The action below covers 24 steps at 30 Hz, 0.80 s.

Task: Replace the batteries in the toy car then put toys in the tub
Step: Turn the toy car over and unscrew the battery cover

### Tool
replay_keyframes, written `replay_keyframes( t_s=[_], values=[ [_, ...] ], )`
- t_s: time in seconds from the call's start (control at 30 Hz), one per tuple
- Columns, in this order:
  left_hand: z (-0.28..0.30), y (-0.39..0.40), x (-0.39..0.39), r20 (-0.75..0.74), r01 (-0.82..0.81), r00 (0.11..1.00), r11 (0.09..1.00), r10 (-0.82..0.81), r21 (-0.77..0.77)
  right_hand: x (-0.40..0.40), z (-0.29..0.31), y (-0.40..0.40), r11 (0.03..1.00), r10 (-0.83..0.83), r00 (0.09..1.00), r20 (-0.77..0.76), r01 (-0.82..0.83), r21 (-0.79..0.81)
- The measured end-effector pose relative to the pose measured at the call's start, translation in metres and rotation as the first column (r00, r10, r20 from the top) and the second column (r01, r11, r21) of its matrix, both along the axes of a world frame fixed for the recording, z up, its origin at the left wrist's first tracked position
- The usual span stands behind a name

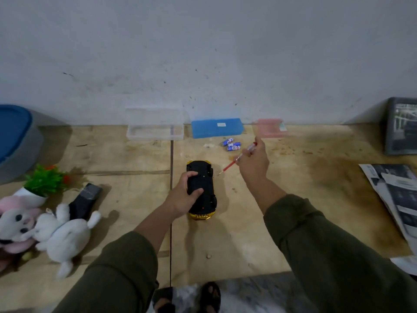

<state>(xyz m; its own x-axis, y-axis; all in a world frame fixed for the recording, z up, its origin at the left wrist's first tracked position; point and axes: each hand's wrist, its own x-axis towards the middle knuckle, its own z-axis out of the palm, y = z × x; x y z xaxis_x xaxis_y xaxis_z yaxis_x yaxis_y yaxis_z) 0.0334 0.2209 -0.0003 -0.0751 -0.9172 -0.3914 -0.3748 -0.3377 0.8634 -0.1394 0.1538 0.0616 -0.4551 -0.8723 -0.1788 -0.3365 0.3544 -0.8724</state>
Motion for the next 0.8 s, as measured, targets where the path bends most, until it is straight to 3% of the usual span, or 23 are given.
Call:
replay_keyframes(
  t_s=[0.17, 0.8],
  values=[
    [0.001, 0.005, -0.008, 0.034, 0.013, 0.999, 0.999, -0.012, -0.031, 0.011, 0.010, 0.004, 0.996, 0.029, 0.992, 0.121, -0.019, -0.084],
    [0.018, 0.008, -0.018, 0.034, -0.003, 0.999, 1.000, 0.004, -0.030, 0.012, 0.009, 0.010, 0.969, 0.198, 0.979, 0.043, -0.189, -0.162]
  ],
)
